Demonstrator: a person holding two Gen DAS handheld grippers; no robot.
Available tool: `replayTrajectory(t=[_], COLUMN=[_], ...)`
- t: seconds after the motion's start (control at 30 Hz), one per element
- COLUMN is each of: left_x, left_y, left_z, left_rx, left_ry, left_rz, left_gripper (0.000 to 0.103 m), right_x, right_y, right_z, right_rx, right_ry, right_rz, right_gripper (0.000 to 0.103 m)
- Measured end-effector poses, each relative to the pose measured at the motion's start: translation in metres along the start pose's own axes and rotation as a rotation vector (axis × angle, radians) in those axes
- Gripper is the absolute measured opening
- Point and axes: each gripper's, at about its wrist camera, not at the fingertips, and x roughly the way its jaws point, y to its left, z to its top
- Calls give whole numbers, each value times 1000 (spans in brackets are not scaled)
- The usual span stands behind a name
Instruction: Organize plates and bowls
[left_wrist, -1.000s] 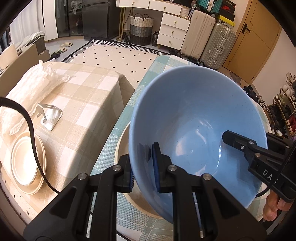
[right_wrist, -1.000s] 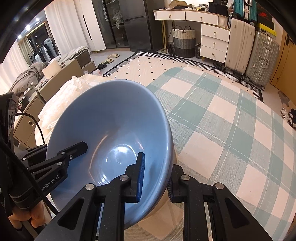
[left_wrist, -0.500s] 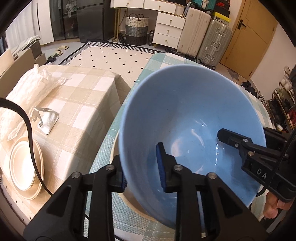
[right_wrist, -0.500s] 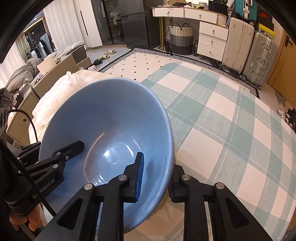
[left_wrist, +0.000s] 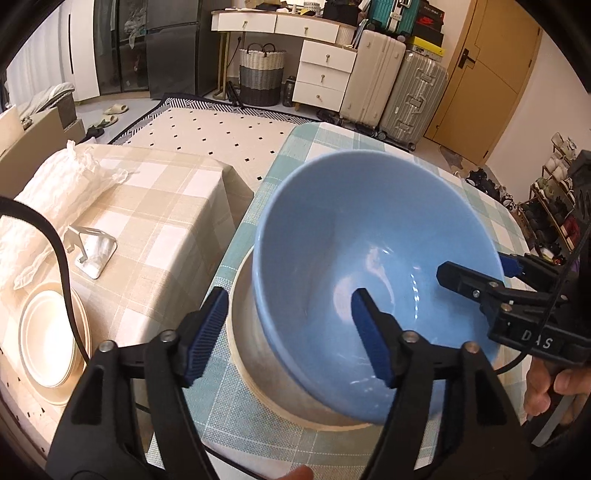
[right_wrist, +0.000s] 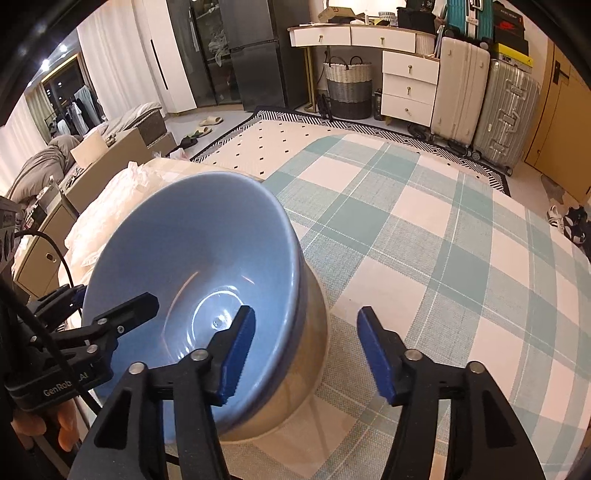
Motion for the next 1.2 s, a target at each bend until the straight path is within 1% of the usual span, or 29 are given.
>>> replayTrajectory(t=[0.03, 0.07, 0.13, 0.17, 0.2, 0.27, 0.3, 0.33, 0.47, 0.57, 0.6, 0.7, 0.87, 1.0, 1.2], left_x=[-4, -8, -13, -15, -18, -25, -28, -31, -46, -57, -62, -76, -94, -105, -117], left_y=[0, -1, -3, -3, -3, -2, -1, 0, -2, -4, -5, -3, -2, -3, -6], left_z=[-1, -3, -6, -8, -9, -12, -14, -15, -23, -28, -30, -35, -43, -52, -65], left_rx=[11, 22, 51, 60, 62, 53, 50, 52, 66, 77, 79, 78, 98, 108, 125], left_ry=[-11, -19, -27, -32, -38, -47, -49, -54, -84, -107, -121, -155, -196, -218, -272], left_rz=[-8, -15, -13, -13, -14, -36, -51, -50, -50, -48, -51, -65, -58, -57, -48], left_gripper=[76, 76, 78, 78, 79, 80, 81, 81, 82, 93, 102, 101, 101, 101, 101], right_x=[-4, -8, -16, -19, -23, -30, -34, -38, -54, -64, -68, -78, -91, -100, -121], right_y=[-1, -2, -4, -5, -6, -7, -7, -7, 0, 6, 7, 11, 15, 14, 20], right_z=[-3, -6, -12, -15, -18, -24, -28, -31, -41, -48, -50, -55, -66, -76, -92], right_rx=[-2, -6, -2, 0, 9, 22, 24, 26, 11, -1, 0, -16, -34, -26, -8], right_ry=[-9, -24, -46, -53, -58, -65, -72, -79, -108, -122, -131, -167, -224, -252, -294], right_rz=[13, 28, 38, 39, 44, 56, 66, 69, 47, 31, 35, 16, -15, -12, -23], right_gripper=[74, 81, 86, 87, 88, 96, 97, 98, 100, 100, 100, 100, 101, 101, 102])
